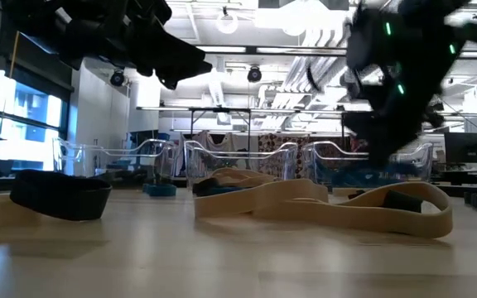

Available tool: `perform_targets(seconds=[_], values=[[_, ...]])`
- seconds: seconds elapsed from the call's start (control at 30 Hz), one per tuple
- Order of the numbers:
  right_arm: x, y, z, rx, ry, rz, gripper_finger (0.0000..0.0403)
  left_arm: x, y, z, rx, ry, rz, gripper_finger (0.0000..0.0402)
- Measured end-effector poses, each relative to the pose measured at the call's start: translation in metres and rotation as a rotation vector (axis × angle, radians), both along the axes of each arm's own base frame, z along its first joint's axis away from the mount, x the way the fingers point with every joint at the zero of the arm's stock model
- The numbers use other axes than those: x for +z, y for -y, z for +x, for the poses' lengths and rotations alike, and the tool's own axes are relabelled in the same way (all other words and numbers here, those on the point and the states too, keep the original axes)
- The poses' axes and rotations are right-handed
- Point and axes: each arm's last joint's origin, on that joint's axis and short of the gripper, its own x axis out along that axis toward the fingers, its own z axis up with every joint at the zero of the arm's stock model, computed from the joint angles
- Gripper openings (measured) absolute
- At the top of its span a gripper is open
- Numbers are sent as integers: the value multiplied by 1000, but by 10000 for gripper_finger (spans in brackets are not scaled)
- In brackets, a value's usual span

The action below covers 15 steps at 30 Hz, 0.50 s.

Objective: Sort rubber bands into baskets
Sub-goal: Put the blue rubber band into the right transparent bin

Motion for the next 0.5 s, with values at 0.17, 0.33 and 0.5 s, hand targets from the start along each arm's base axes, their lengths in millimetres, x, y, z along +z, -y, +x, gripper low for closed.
perform_targets(seconds=[0.17, 0.33, 0.5], values=[[40, -5, 19, 92, -17, -147, 6, 0, 0, 0, 0, -2, 1, 175], [75, 13, 22, 26, -98, -290, 3, -1, 0, 0, 2, -10, 0, 175], [89, 51, 17, -83, -215, -344, 1, -1, 0, 0, 3, -15, 0, 175]])
